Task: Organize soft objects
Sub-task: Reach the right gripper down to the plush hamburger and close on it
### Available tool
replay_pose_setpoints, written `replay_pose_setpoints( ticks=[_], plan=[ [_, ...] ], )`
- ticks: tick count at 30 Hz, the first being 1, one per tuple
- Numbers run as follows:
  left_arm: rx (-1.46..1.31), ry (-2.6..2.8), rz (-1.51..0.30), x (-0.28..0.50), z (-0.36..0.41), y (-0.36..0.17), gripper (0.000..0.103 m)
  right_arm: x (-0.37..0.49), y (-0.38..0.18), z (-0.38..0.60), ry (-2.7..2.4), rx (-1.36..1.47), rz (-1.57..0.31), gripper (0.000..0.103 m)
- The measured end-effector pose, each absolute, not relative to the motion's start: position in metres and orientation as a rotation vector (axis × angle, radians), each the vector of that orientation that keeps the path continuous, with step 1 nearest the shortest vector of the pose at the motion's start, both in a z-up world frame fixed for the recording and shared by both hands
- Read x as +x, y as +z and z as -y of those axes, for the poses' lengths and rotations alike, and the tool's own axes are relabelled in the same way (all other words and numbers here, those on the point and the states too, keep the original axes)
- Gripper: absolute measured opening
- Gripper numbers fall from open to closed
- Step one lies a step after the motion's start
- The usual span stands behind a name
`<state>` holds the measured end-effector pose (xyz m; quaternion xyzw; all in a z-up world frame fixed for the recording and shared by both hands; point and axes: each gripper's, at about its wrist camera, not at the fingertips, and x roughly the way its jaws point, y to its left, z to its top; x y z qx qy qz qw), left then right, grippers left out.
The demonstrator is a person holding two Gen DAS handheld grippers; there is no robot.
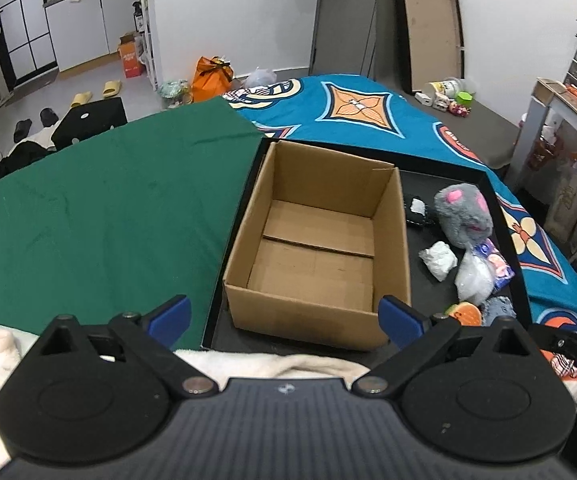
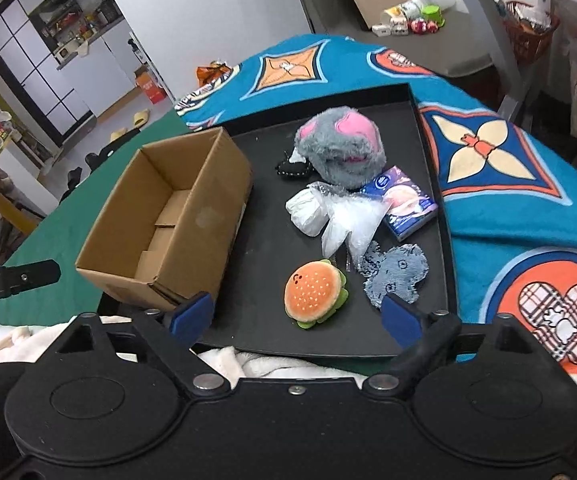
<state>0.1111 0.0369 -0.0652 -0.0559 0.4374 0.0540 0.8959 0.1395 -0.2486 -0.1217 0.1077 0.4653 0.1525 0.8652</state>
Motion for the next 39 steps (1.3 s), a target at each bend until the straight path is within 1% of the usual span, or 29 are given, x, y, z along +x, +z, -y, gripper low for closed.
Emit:
replay_pose_setpoints(
  ticks=[3, 5, 6, 8, 11, 15, 19, 21, 22, 24, 25, 26, 29, 30, 32, 34, 36, 37, 38, 39],
  plan=[
    [-0.113, 0.12, -0.913, 0.119, -0.04, -0.071, 0.1, 0.15, -0.13, 0.245, 0.313, 0.224, -0.99, 0.086],
    [-0.118, 0.12, -0.918, 0.124, -0.043, -0.076, 0.099, 0.155, -0.136, 0.241, 0.313, 0.223, -0.999, 0.083],
    [-0.121, 0.12, -0.921, 0.126, -0.044, -0.078, 0.098, 0.158, -0.138, 0.239, 0.313, 0.221, -1.003, 0.082],
    [-0.121, 0.127, -0.922, 0.13, -0.047, -0.083, 0.095, 0.162, -0.144, 0.236, 0.315, 0.221, -1.011, 0.078],
    [-0.124, 0.131, -0.935, 0.137, -0.05, -0.091, 0.093, 0.17, -0.156, 0.233, 0.312, 0.228, -1.036, 0.076],
    [-0.133, 0.132, -0.954, 0.146, -0.054, -0.103, 0.087, 0.178, -0.169, 0.231, 0.294, 0.234, -1.065, 0.076],
    [-0.142, 0.136, -0.972, 0.155, -0.058, -0.114, 0.083, 0.183, -0.18, 0.228, 0.291, 0.235, -1.09, 0.075],
    [-0.151, 0.135, -0.978, 0.16, -0.061, -0.119, 0.083, 0.185, -0.186, 0.228, 0.284, 0.24, -1.105, 0.072],
    [-0.152, 0.133, -0.98, 0.161, -0.061, -0.121, 0.082, 0.186, -0.188, 0.228, 0.284, 0.247, -1.115, 0.069],
    [-0.144, 0.132, -0.981, 0.164, -0.062, -0.125, 0.08, 0.189, -0.193, 0.227, 0.281, 0.252, -1.132, 0.066],
    [-0.144, 0.133, -0.982, 0.166, -0.062, -0.126, 0.078, 0.19, -0.195, 0.227, 0.282, 0.256, -1.135, 0.064],
    [-0.148, 0.131, -0.983, 0.167, -0.063, -0.128, 0.074, 0.192, -0.196, 0.226, 0.286, 0.261, -1.136, 0.064],
    [-0.163, 0.126, -0.985, 0.169, -0.066, -0.131, 0.068, 0.194, -0.198, 0.223, 0.284, 0.254, -1.141, 0.064],
    [-0.162, 0.129, -0.982, 0.17, -0.067, -0.131, 0.064, 0.195, -0.199, 0.223, 0.282, 0.254, -1.145, 0.064],
    [-0.165, 0.132, -0.982, 0.171, -0.068, -0.132, 0.057, 0.197, -0.203, 0.223, 0.279, 0.251, -1.154, 0.056],
    [-0.175, 0.137, -0.985, 0.172, -0.07, -0.133, 0.05, 0.197, -0.207, 0.223, 0.274, 0.252, -1.165, 0.051],
    [-0.179, 0.141, -0.988, 0.172, -0.073, -0.133, 0.041, 0.199, -0.21, 0.223, 0.273, 0.259, -1.172, 0.046],
    [-0.182, 0.143, -0.987, 0.172, -0.074, -0.133, 0.039, 0.198, -0.211, 0.224, 0.274, 0.26, -1.171, 0.042],
    [-0.184, 0.149, -0.987, 0.171, -0.075, -0.134, 0.033, 0.198, -0.21, 0.224, 0.275, 0.255, -1.167, 0.038],
    [-0.183, 0.156, -0.987, 0.171, -0.077, -0.134, 0.029, 0.198, -0.209, 0.224, 0.276, 0.247, -1.162, 0.037]
  ],
)
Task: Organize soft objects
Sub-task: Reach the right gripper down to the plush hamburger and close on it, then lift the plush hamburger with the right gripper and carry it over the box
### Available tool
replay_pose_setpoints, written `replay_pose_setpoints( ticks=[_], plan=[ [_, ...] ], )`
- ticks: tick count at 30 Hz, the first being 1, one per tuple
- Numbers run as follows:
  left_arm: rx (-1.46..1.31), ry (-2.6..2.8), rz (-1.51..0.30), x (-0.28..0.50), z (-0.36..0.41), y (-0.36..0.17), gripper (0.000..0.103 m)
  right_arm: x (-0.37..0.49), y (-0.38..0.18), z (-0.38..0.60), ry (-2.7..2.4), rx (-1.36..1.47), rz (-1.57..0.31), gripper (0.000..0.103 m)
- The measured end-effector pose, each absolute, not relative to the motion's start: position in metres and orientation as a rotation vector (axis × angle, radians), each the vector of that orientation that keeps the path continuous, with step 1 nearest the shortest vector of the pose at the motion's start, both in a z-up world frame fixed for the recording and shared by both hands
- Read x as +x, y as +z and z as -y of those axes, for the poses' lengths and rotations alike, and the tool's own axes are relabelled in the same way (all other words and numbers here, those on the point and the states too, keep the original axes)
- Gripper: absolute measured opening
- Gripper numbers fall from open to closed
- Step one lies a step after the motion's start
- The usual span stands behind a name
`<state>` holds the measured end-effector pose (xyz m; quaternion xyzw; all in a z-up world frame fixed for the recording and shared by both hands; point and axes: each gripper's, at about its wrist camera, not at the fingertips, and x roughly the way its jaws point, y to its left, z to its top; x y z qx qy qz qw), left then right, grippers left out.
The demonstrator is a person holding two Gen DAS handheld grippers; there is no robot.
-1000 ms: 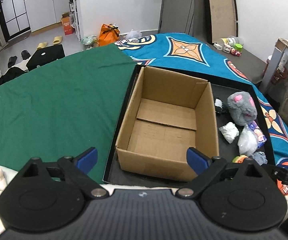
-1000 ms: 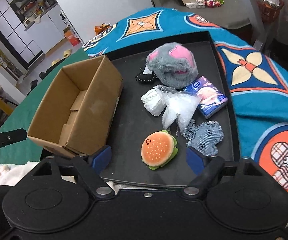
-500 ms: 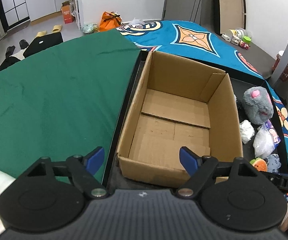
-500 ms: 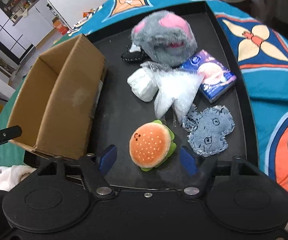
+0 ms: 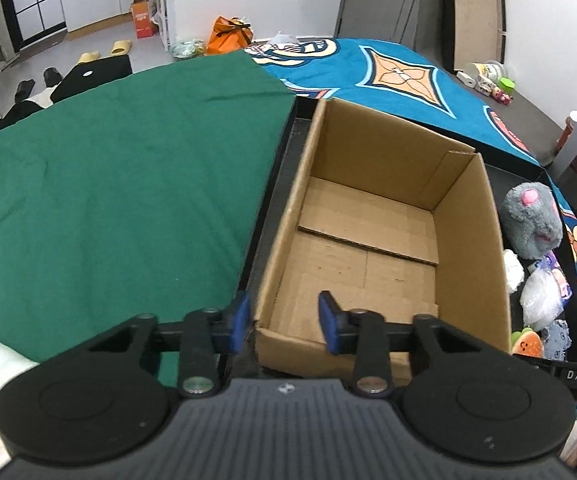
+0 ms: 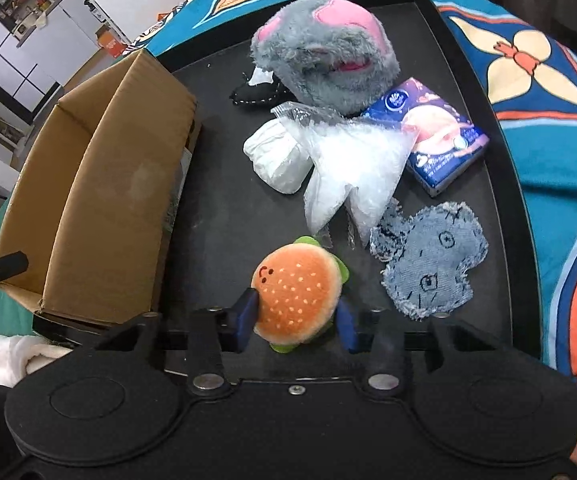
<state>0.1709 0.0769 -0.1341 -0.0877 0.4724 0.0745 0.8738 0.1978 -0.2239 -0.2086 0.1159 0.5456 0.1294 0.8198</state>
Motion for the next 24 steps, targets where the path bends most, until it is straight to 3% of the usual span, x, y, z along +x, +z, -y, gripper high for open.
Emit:
replay_pose_setpoints(
  ticks=[5, 24],
  plan=[
    [-0.213, 0.171, -0.965, 0.167, -0.085, -0.131, 0.011, 0.196, -0.203, 0.221, 0.282, 0.232, -1.128, 0.029],
    [-0.215, 0.118, -0.943, 0.145, -0.086, -0.121, 0.011, 0.186, -0.154, 0.215, 0.307, 0.216, -0.965, 0.028]
  ],
)
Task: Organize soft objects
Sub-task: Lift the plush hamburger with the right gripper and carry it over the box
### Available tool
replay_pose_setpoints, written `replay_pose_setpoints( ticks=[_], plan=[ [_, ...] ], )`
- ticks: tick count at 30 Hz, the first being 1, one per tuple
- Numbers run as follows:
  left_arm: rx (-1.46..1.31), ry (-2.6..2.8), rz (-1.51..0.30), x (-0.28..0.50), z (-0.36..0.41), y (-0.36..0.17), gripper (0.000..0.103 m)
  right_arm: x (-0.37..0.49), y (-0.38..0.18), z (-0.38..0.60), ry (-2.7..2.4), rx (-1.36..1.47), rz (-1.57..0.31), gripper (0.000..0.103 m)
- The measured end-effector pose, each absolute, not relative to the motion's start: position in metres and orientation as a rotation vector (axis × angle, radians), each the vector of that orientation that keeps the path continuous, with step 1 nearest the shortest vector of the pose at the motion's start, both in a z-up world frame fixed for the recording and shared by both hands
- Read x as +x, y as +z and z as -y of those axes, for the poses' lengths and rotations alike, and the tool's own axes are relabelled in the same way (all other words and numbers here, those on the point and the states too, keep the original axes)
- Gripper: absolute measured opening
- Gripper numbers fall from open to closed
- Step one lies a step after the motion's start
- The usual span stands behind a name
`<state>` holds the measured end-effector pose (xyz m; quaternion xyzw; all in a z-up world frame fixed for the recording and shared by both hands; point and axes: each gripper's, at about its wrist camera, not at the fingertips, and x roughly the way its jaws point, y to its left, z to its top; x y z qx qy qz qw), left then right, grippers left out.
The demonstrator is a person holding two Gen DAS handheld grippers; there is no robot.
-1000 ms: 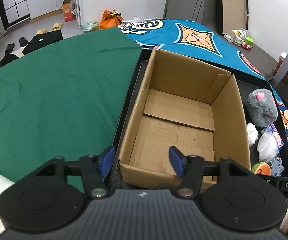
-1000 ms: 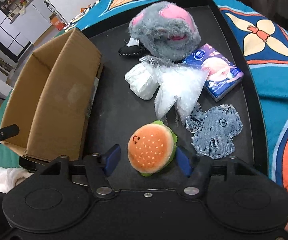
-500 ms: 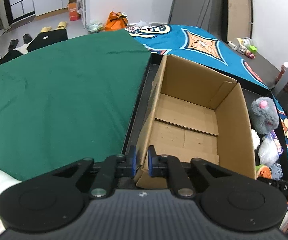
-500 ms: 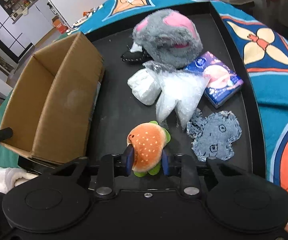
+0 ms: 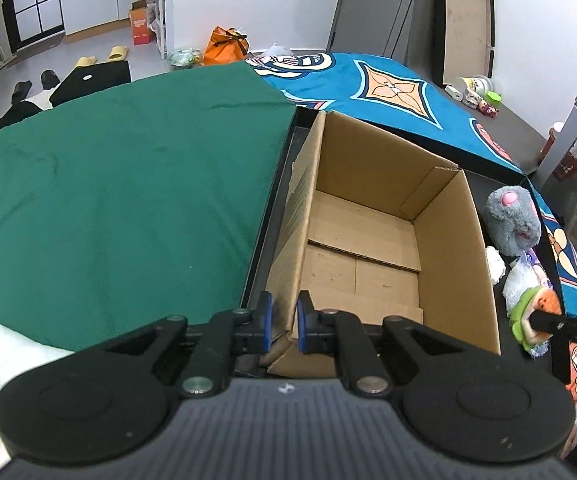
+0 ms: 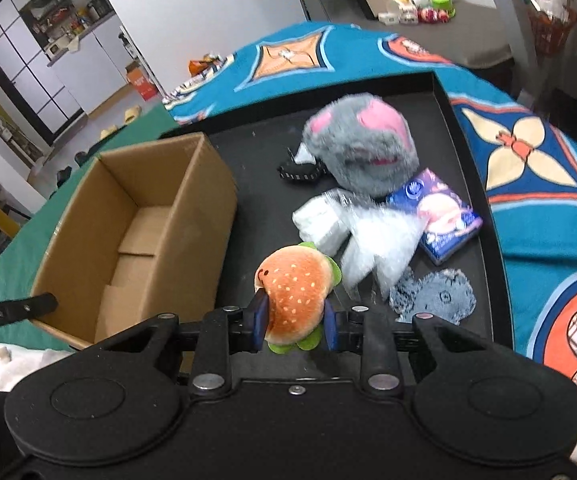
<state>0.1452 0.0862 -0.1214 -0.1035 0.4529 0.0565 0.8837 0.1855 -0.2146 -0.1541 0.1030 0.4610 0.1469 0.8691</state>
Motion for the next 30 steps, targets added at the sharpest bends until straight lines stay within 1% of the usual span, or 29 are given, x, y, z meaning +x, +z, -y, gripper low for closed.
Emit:
replay_pose_setpoints(
  ticks=[15, 30],
  plan=[
    [-0.251, 0.127, -0.913, 0.14, -0.092, -0.125, 0.009, 0.183, -0.111, 0.186, 0.361, 0.16, -0.828, 0.028],
    [-0.253, 0.139, -0.889, 0.137, -0.096, -0.129, 0.008, 0.191, -0.093, 0.132, 0.48, 0.104, -0.797, 0.028]
  ],
)
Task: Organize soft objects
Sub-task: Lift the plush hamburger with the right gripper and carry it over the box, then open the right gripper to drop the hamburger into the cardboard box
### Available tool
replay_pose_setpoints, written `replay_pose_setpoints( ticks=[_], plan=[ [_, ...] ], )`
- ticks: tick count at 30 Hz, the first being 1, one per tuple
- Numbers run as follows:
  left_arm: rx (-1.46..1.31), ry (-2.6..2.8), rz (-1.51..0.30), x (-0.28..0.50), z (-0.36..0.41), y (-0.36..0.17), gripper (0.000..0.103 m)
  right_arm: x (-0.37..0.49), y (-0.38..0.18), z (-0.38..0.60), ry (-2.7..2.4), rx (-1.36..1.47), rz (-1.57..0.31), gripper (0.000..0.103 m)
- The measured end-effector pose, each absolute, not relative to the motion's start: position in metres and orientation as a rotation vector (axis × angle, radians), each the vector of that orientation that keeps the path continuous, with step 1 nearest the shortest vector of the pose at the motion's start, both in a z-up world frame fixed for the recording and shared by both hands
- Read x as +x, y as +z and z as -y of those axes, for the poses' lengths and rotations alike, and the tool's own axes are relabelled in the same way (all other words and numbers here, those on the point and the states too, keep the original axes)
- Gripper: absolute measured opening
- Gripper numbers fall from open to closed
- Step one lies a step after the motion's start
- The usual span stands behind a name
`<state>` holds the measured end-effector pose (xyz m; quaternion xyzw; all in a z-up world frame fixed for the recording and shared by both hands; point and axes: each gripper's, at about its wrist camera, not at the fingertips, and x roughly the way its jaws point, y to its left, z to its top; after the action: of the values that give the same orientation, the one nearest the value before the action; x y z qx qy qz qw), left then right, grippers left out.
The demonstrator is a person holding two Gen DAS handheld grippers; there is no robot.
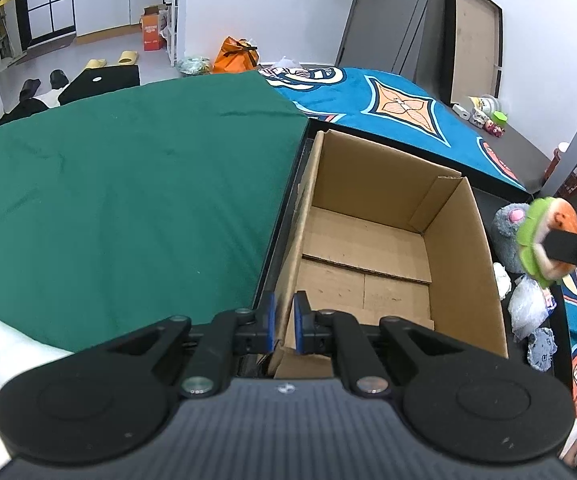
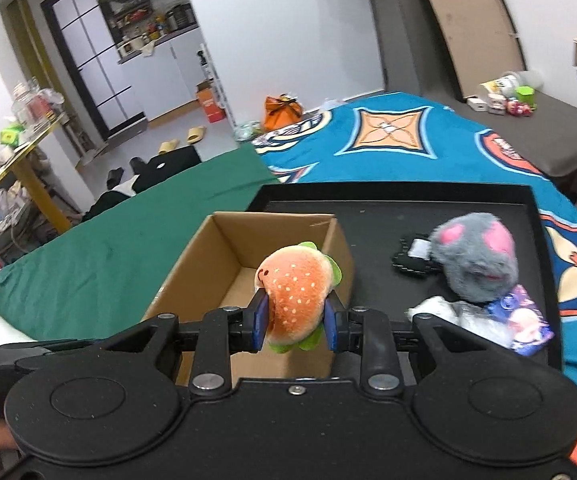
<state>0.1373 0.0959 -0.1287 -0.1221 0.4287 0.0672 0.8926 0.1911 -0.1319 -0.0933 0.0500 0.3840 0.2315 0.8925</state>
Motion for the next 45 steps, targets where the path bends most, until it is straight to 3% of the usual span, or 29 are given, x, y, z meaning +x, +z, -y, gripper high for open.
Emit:
replay_pose_setpoints(
  ticks=[23, 27, 29, 33, 37, 40, 42, 45],
  plan=[
    [-0.323, 0.116, -0.885, 0.135, -0.112, -0.136, 0.009, 0.2, -0.103, 0.04, 0.59, -0.013, -0.814, 0.03],
    [-0.331, 0.111, -0.883, 0.134, -0.113, -0.136, 0.009, 0.203, -0.105, 0.036, 0.604, -0.018, -0.834, 0.044],
    [-0.337, 0.107, -0.884, 0.134, -0.114, -0.136, 0.01, 0.202, -0.104, 0.034, 0.604, -0.031, -0.83, 0.058],
    [-0.329, 0.103, -0.896, 0.134, -0.113, -0.135, 0.011, 0.197, -0.105, 0.041, 0.589, -0.051, -0.828, 0.06],
    [-0.311, 0.107, -0.897, 0.134, -0.11, -0.132, 0.013, 0.191, -0.105, 0.055, 0.558, -0.057, -0.839, 0.07],
    [-0.287, 0.13, -0.905, 0.135, -0.107, -0.129, 0.023, 0.187, -0.103, 0.068, 0.52, -0.066, -0.823, 0.073],
    [-0.245, 0.15, -0.905, 0.136, -0.102, -0.126, 0.047, 0.184, -0.102, 0.079, 0.498, -0.057, -0.819, 0.076],
    [-0.166, 0.161, -0.895, 0.137, -0.09, -0.121, 0.068, 0.183, -0.104, 0.093, 0.461, -0.041, -0.817, 0.076]
  ],
)
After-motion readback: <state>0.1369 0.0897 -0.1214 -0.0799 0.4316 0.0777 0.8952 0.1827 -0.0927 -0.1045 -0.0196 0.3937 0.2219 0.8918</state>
